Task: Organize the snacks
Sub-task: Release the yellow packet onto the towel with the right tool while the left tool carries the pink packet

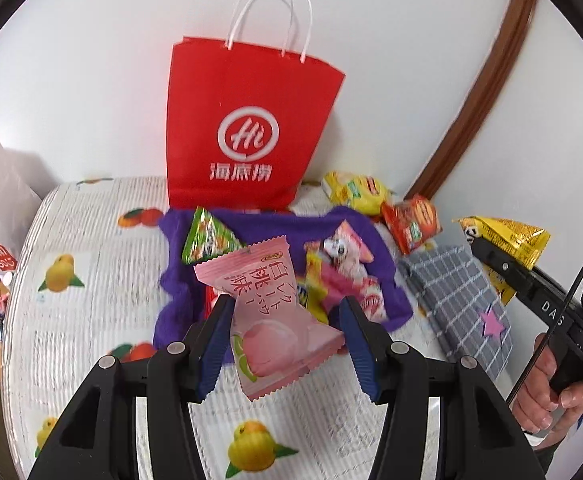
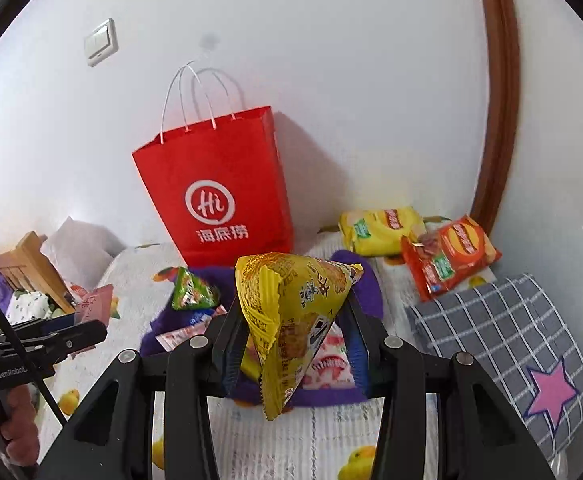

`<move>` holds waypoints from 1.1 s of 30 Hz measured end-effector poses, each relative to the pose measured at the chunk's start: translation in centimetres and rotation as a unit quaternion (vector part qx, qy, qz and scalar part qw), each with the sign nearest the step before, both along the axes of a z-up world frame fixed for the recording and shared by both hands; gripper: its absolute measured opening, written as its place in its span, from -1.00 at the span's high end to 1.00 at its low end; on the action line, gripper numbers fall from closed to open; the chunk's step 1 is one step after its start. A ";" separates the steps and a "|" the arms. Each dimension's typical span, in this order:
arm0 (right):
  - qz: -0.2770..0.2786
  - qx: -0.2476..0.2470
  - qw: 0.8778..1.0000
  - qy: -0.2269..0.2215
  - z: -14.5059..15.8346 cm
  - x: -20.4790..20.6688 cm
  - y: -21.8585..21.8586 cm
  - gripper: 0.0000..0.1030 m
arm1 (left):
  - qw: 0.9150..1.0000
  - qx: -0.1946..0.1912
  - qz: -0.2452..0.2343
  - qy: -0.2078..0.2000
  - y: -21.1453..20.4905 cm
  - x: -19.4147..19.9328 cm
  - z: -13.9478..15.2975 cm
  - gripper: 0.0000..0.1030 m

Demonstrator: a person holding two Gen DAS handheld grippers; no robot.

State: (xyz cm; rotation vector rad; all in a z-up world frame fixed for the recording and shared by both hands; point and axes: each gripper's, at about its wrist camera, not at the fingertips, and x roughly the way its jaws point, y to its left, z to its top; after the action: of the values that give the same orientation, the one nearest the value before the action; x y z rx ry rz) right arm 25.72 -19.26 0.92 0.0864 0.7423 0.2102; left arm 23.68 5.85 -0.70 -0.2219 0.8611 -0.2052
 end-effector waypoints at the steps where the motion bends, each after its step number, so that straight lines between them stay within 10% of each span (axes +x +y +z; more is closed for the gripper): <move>1: 0.003 0.006 1.000 0.001 0.1 0.5 -0.1 0.15 | 1.000 -0.010 0.004 -0.003 0.2 0.4 0.2 -0.01; 33: 0.053 -0.021 0.979 0.196 -12.2 15.2 2.1 0.15 | 0.996 -0.005 0.073 0.051 3.0 10.9 -5.1 -0.01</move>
State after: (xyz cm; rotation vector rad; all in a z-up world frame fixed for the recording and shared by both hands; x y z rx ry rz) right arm 40.95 -17.12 -11.27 0.0483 1.1447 0.2830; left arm 34.54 8.87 -5.79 -0.3048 0.9423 -0.0619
